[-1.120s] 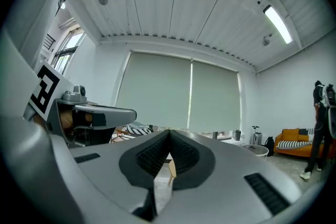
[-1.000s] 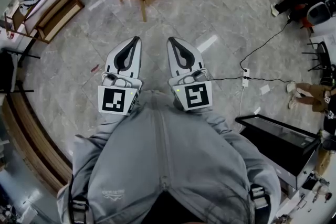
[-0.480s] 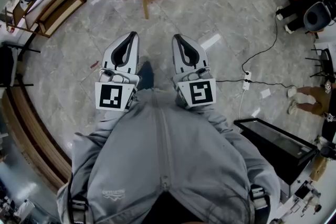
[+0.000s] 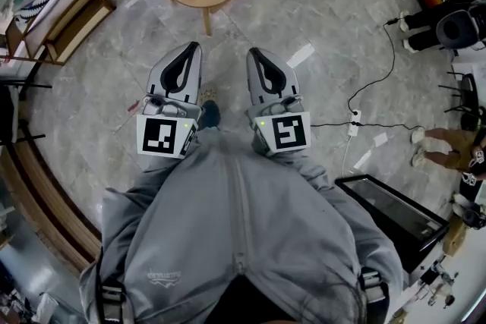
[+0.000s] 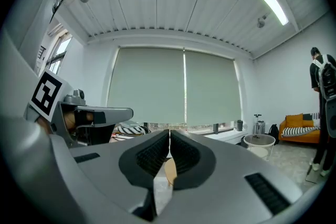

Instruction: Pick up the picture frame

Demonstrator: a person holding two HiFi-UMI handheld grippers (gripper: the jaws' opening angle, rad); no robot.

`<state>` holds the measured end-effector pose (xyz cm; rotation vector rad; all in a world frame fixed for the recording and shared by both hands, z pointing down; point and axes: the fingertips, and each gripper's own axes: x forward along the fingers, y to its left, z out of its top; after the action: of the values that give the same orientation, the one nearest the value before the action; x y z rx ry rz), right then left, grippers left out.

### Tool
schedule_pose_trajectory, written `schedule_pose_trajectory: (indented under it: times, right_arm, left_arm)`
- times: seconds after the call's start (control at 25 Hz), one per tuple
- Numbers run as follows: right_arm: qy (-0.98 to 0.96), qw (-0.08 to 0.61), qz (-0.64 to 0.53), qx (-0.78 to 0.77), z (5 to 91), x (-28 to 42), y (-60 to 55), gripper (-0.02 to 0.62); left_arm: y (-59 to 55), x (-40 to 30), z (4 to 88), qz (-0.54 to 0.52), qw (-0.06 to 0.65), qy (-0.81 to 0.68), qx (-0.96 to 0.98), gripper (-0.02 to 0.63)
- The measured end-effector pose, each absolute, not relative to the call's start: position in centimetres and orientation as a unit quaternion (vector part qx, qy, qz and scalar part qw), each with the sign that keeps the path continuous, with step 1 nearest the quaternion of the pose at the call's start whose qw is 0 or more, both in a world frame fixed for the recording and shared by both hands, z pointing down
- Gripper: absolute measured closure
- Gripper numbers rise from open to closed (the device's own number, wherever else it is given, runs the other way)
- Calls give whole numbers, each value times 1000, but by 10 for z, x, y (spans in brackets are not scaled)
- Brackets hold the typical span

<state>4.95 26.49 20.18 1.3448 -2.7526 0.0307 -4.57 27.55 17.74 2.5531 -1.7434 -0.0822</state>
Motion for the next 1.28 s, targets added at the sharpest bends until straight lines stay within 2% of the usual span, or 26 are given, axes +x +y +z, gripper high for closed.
schedule_pose_trajectory:
  times: [0.68,1.28]
  right_arm:
    - [-878,65,26,473,217,39,173,563]
    - [-877,98,42,468,234,34,164,563]
  left_arm:
    - [167,-63,183,-21,32,-527,849,588]
    - [159,-79,199,-25,52,-534,844,588]
